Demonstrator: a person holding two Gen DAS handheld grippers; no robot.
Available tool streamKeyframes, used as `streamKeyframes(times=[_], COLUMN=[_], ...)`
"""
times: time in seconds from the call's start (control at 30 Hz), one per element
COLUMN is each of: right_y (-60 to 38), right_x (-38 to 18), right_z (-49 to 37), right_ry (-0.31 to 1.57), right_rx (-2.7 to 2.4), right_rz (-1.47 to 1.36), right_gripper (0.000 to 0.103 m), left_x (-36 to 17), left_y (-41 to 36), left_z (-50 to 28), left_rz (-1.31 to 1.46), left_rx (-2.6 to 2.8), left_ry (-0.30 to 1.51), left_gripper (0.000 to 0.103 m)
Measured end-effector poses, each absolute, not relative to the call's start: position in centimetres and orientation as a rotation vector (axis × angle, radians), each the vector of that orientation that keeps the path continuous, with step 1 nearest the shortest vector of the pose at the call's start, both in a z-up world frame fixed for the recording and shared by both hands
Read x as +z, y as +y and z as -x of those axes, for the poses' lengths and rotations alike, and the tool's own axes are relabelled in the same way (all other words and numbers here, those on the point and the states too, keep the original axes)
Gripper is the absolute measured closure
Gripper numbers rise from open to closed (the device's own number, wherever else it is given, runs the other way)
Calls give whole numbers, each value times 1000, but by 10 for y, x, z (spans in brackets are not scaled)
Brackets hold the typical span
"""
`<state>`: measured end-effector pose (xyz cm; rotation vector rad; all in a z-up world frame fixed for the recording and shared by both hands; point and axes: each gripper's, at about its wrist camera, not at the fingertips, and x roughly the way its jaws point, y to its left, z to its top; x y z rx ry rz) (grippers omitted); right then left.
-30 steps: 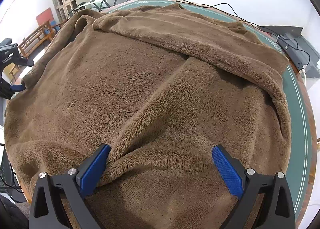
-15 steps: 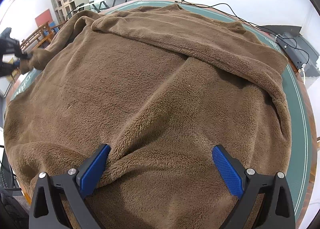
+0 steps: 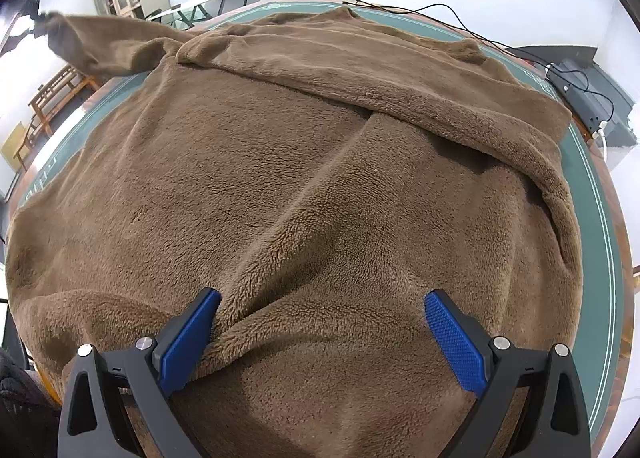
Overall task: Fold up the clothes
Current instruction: 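Lift the sleeve with the left gripper and carry it across the body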
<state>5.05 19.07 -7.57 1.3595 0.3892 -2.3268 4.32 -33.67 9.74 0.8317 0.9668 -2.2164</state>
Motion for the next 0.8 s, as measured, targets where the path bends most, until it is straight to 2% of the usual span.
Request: streamKeyframes(times=[0.13, 0.37, 0.67, 0.8], right_y=[190, 189, 195, 195], right_x=[-76, -77, -75, -75], right_z=[-50, -51, -55, -56], right_ry=[377, 353, 327, 318], right_rx=[-2343, -2372, -2390, -2394], right_rz=[-1365, -1373, -1364, -1358], right_gripper=[1, 1, 1, 1], left_x=[121, 139, 122, 105], left_y=[-319, -232, -74, -10], left_z=[-1, 88, 188, 208], left_rz=[-839, -980, -1307, -1459], left_rx=[-2324, -2558, -2826, -2876], left_ry=[915, 832, 663, 573], left_gripper=[83, 83, 82, 82])
